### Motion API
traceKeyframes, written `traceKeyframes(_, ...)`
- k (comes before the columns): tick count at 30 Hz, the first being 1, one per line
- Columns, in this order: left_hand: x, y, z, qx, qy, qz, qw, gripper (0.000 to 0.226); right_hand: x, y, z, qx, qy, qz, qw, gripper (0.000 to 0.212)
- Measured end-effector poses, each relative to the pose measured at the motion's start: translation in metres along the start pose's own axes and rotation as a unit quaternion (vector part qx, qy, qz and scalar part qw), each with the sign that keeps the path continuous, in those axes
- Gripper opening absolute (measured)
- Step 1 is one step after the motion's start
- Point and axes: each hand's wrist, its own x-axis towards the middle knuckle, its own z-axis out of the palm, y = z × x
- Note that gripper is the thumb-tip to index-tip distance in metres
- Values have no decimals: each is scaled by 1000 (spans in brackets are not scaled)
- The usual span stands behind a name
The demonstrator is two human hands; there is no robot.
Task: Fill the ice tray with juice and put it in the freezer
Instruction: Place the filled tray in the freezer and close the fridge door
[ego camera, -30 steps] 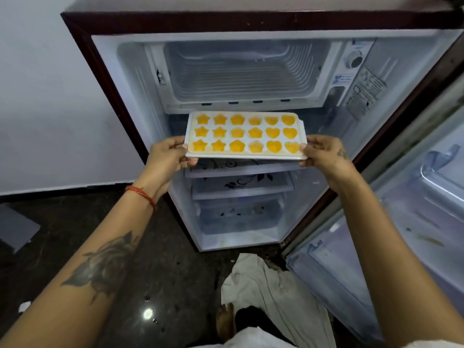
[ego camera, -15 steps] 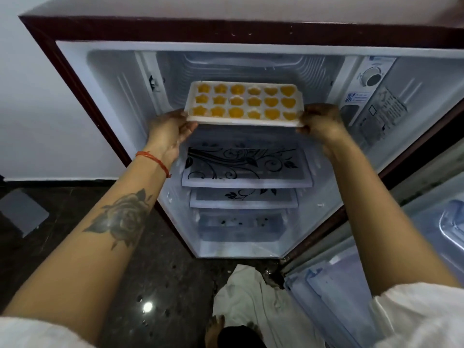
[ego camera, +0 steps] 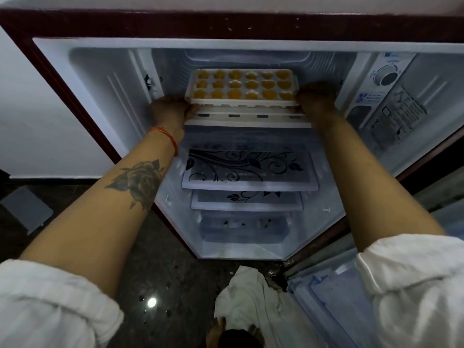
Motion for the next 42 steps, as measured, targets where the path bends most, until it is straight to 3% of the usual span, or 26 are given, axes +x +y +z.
traceKeyframes(3,-1,-2,2,10,18,23,1000,19,2,-1,0,-4,1,12,1000,26)
traceKeyframes(6,-1,-5,1,50,26,43,997,10,-2,-2,-1,-6,9,6,1000,24)
traceKeyframes(8,-2,-8,1,105,19,63,992,24,-6,-2,-3,-39,15,-10,999,12)
traceKeyframes(9,-5,-10,1,138,19,77,987,36,-11,-3,-4,-74,15,-16,997,16)
traceKeyframes(13,-45,-30,-1,299,37,228,926,49,-42,1,-15,-248,46,-80,964,26)
traceKeyframes(17,-103,-66,-15,373,-45,315,872,50,-104,32,-31,-194,60,-115,972,37)
traceKeyframes(22,-173,-119,-25,419,-169,257,854,44,-191,89,-55,-180,28,-104,978,44)
traceKeyframes(28,-236,-173,-46,510,-342,169,771,42,-282,142,-102,-271,-1,-70,960,43)
traceKeyframes(32,-278,-189,-51,556,-459,117,683,40,-340,160,-151,-322,6,-75,944,37)
traceKeyframes(35,-310,-192,-54,558,-506,111,648,40,-386,156,-190,-327,76,-108,936,32)
traceKeyframes(42,-392,-200,-53,507,-535,137,662,37,-470,111,-276,-385,304,-204,847,28)
